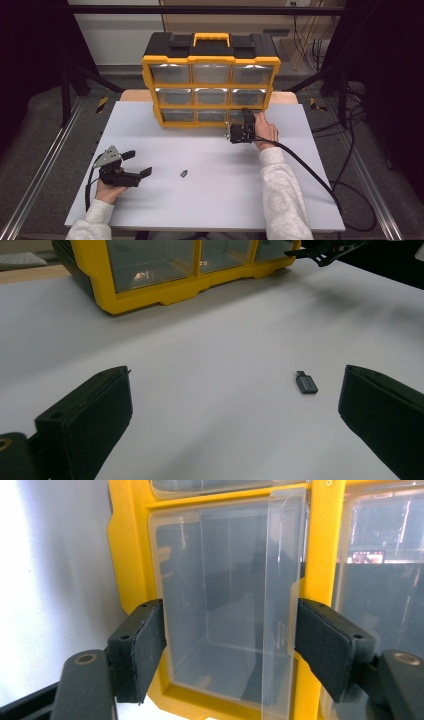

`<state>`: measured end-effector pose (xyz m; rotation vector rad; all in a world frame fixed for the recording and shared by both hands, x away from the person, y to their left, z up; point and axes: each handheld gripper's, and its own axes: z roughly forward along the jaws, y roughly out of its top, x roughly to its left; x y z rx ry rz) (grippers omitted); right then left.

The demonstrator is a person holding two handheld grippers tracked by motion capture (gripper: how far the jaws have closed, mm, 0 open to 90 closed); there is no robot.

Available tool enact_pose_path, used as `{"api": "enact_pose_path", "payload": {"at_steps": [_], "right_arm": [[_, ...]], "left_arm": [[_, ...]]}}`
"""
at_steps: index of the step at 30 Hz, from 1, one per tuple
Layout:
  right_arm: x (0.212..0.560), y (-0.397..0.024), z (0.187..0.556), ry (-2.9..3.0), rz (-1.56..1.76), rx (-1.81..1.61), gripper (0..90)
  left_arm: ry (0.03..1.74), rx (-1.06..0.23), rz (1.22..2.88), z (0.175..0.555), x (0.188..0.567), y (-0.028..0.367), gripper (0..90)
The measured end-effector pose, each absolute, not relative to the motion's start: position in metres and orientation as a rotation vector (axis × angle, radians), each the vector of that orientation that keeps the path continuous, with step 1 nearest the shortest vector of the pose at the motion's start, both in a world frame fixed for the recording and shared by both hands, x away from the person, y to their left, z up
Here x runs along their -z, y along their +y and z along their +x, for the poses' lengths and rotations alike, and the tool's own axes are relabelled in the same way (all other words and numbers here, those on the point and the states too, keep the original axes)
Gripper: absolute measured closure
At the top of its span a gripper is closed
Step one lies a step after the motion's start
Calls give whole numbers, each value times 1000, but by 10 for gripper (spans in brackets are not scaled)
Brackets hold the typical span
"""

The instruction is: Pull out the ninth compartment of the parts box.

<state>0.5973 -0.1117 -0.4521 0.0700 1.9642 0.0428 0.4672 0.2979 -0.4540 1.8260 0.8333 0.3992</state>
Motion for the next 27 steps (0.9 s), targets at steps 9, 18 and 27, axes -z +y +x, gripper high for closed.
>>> {"api": "enact_pose_path", "payload": {"at_steps": [9, 18, 27], "right_arm": [[453, -112, 596, 1923, 55, -30, 399], [453, -112, 596, 1882, 31, -27, 486], [454, -113, 596, 1840, 19, -21, 585]], "left_arm": [[833, -400, 1826, 467, 454, 298, 2], [834, -400, 1827, 467, 454, 298, 2], [834, -401, 1828, 468, 454, 298, 3]]}}
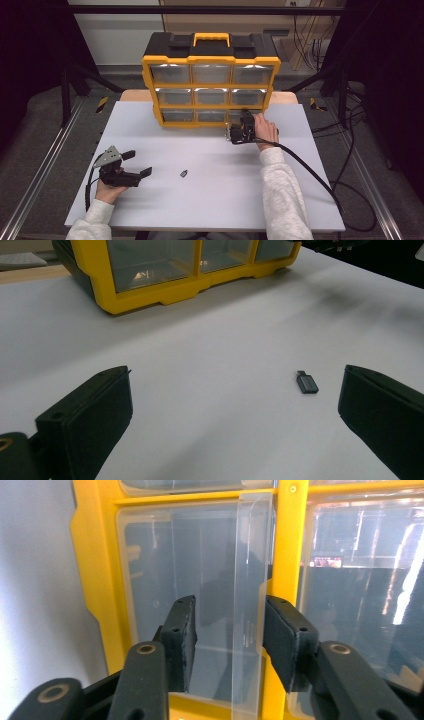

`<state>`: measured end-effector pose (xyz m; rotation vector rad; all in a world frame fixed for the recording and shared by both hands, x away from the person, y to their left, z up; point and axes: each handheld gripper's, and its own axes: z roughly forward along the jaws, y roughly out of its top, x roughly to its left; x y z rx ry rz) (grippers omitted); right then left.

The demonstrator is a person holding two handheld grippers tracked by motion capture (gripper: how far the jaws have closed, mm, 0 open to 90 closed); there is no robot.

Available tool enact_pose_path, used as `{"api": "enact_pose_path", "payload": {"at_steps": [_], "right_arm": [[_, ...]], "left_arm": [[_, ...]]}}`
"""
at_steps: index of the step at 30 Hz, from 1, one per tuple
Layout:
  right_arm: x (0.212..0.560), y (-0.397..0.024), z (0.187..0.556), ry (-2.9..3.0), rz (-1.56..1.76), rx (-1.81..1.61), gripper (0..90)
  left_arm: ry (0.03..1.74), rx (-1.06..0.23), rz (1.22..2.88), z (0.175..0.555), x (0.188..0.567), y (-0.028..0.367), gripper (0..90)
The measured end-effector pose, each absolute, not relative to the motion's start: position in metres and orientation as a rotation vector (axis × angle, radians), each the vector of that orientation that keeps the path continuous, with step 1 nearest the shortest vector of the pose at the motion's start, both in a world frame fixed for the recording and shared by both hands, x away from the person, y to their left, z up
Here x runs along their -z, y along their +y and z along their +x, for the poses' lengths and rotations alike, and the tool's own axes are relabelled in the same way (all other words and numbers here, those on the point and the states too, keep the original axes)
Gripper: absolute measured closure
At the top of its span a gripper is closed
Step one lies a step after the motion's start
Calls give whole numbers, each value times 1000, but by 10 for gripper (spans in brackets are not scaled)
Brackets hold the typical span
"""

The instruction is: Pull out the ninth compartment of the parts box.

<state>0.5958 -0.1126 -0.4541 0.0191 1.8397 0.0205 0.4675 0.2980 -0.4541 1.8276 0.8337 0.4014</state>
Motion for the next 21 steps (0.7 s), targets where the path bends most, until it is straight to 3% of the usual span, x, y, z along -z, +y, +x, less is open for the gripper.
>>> {"api": "enact_pose_path", "payload": {"at_steps": [21], "right_arm": [[455, -113, 595, 1778, 13, -20, 756]], "left_arm": [[833, -401, 1827, 467, 454, 298, 5]]}}
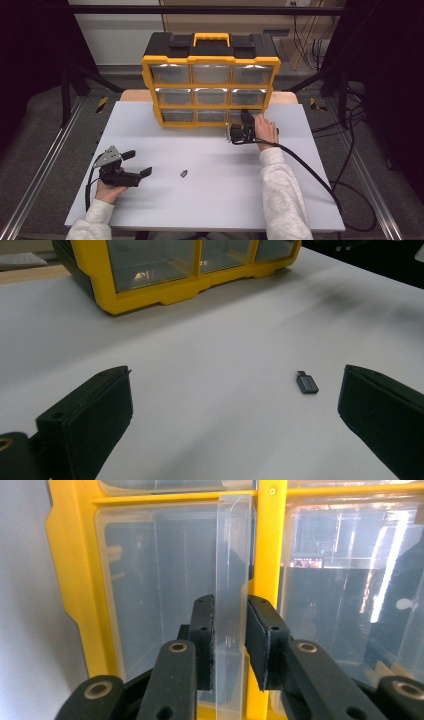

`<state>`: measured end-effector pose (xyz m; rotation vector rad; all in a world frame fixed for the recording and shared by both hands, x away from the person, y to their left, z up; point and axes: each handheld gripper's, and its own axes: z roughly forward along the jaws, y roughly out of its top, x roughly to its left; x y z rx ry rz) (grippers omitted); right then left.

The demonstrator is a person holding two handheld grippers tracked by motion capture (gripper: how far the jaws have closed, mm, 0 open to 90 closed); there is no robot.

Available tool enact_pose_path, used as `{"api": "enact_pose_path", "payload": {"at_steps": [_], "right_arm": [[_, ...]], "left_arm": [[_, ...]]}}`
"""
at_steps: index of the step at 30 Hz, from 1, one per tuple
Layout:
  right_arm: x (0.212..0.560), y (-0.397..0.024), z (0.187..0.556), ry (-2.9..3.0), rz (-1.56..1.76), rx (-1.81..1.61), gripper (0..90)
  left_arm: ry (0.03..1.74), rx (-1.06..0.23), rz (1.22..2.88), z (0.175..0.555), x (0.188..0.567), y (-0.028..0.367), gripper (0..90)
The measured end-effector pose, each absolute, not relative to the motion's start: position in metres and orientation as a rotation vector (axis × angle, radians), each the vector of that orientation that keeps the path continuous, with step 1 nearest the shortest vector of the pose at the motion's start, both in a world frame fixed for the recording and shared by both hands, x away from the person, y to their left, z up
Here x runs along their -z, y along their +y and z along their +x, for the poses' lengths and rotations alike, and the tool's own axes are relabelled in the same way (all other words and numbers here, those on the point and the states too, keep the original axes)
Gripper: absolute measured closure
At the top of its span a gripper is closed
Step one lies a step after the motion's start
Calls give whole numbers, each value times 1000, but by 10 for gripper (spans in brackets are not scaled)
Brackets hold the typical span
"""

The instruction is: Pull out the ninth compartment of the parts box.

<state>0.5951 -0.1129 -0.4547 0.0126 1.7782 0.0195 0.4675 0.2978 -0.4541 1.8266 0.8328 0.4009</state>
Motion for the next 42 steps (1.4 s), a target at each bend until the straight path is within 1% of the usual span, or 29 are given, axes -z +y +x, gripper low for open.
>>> {"api": "enact_pose_path", "payload": {"at_steps": [18, 42], "right_arm": [[454, -112, 591, 1774, 4, -15, 765], [454, -113, 575, 1780, -1, -19, 765]], "left_arm": [[832, -399, 1830, 468, 454, 298, 5], [833, -401, 1826, 467, 454, 298, 5]]}}
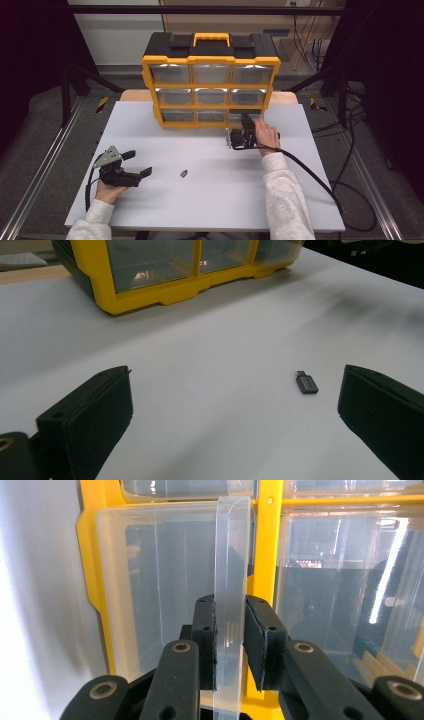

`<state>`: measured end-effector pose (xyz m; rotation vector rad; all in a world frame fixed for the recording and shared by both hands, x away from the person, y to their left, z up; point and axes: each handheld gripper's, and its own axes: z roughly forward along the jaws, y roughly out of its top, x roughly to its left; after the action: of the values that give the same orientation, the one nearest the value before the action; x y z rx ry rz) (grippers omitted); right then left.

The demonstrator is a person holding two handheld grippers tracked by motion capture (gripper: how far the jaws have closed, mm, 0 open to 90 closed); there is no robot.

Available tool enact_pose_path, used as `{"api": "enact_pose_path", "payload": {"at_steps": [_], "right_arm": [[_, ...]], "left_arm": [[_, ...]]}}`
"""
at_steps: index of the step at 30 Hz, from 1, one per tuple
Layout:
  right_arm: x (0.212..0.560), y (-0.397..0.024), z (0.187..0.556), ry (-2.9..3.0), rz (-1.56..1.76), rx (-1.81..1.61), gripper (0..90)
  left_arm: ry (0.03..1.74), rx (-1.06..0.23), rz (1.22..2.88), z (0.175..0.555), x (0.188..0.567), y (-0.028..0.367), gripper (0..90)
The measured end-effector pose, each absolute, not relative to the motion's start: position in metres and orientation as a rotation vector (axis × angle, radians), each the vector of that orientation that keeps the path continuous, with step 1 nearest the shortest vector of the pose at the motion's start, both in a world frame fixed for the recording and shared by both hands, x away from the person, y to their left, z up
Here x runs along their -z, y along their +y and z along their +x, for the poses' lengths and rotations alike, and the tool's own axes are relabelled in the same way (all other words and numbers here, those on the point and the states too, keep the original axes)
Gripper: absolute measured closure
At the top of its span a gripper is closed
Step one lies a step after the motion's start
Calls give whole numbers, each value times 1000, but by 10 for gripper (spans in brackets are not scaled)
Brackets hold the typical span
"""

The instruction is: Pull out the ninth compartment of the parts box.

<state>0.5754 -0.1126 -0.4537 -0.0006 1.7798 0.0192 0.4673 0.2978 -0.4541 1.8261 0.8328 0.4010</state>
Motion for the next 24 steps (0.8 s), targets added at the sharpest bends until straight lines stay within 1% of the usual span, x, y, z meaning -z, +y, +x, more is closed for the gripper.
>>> {"api": "enact_pose_path", "payload": {"at_steps": [24], "right_arm": [[454, -113, 563, 1775, -17, -23, 764]], "left_arm": [[830, -402, 1828, 467, 454, 297, 5]]}}
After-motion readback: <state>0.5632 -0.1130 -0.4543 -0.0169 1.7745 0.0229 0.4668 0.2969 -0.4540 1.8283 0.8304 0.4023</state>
